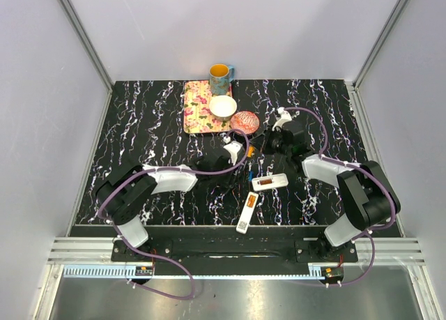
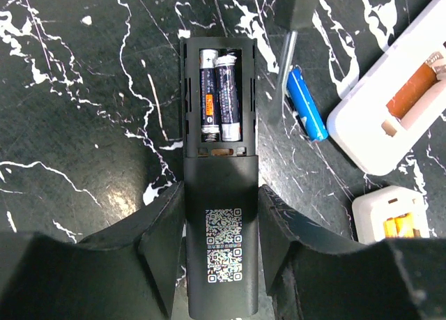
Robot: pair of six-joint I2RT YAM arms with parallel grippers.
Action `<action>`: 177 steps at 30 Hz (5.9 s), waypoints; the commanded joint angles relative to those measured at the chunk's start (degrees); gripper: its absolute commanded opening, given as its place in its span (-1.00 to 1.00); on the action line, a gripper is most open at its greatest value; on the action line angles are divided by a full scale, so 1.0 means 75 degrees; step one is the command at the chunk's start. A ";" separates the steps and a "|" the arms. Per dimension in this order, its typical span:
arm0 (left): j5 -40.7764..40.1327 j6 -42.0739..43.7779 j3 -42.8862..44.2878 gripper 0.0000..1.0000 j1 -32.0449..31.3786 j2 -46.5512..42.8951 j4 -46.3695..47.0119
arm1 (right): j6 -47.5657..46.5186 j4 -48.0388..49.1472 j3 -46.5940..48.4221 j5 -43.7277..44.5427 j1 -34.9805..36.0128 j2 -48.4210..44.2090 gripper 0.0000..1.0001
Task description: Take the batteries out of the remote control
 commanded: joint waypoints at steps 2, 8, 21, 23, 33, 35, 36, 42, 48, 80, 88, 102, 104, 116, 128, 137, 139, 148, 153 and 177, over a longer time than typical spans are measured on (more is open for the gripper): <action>0.0251 0.0145 -0.0328 -0.02 0.0044 -0.0473 -0.0743 | -0.0701 -0.0060 0.0514 0.0753 0.0345 -0.0056 -1.00; 0.0296 0.0052 -0.0680 0.30 0.0032 -0.0826 -0.0826 | -0.0678 0.0198 0.0550 0.1070 0.0463 0.0249 -1.00; 0.0719 -0.0347 -0.1255 0.10 -0.0167 -0.0885 -0.0287 | -0.0444 0.0479 0.0550 0.1703 0.0533 0.0613 -1.00; 0.0754 -0.0370 -0.1243 0.05 -0.0167 -0.0850 -0.0287 | -0.0409 0.0550 0.0550 0.1703 0.0522 0.0601 -1.00; 0.0778 -0.0464 -0.1161 0.01 -0.0202 -0.0803 -0.0286 | -0.0210 0.0245 0.0749 0.1435 0.0580 0.0952 -1.00; 0.0743 -0.0499 -0.1126 0.01 -0.0202 -0.0768 -0.0298 | 0.0000 0.0304 0.0761 0.1259 0.0615 0.0976 -1.00; 0.0707 -0.0523 -0.1102 0.01 -0.0202 -0.0721 -0.0310 | 0.0071 0.0315 0.0749 0.1095 0.0627 0.0953 -1.00; 0.0590 -0.0546 -0.0950 -0.02 -0.0191 -0.0475 -0.0392 | 0.0470 0.0175 0.0808 0.0579 0.0709 0.0918 -1.00; 0.0555 -0.0570 -0.0927 -0.04 -0.0191 -0.0404 -0.0357 | 0.0775 0.0198 0.0819 0.0356 0.0697 0.1104 -1.00; 0.2348 -0.0933 -0.0891 0.30 0.0137 0.0077 0.0534 | 0.0295 0.0175 0.0351 0.1117 0.0287 0.0051 -1.00; 0.2535 -0.1378 -0.1453 0.07 0.1167 -0.0732 0.0873 | 0.0084 0.0408 0.0198 0.0977 0.0276 0.0050 -1.00; 0.3191 -0.1764 -0.0330 -1.00 0.1860 0.0568 0.0826 | 0.0248 0.0691 0.0409 0.1527 0.0287 0.0741 -1.00; 0.3087 -0.1812 -0.0270 -1.00 0.1931 0.0697 0.0850 | 0.0248 0.0620 0.0456 0.1586 0.0287 0.0835 -1.00; 0.2969 -0.1765 0.0351 -1.00 0.1954 0.1377 0.0686 | 0.0470 0.0749 0.0468 0.1375 0.0276 0.1070 -1.00; 0.2945 -0.1789 0.0374 -1.00 0.1966 0.1541 0.0663 | 0.0587 0.0854 0.0433 0.1270 0.0287 0.1023 -1.00; 0.3180 -0.1777 0.0409 -1.00 0.1966 0.1752 0.0756 | 0.0892 0.1217 0.0433 0.1129 0.0276 0.1538 -1.00; 0.3227 -0.1777 0.0410 -1.00 0.1966 0.1776 0.0745 | 0.1067 0.1311 0.0421 0.1082 0.0287 0.1644 -1.00; 0.3285 -0.1824 0.0362 -1.00 0.1954 0.1834 0.0792 | 0.2262 0.2013 0.0187 0.0801 0.0287 0.1948 -1.00; 0.3344 -0.1835 0.0363 -1.00 0.1966 0.1916 0.0815 | 0.2521 0.2155 0.0070 0.0801 0.0287 0.1961 -1.00; 0.2641 -0.1308 -0.0867 0.40 0.1931 -0.0766 0.1085 | 0.1080 0.0950 0.0140 0.0719 0.0264 -0.0299 -1.00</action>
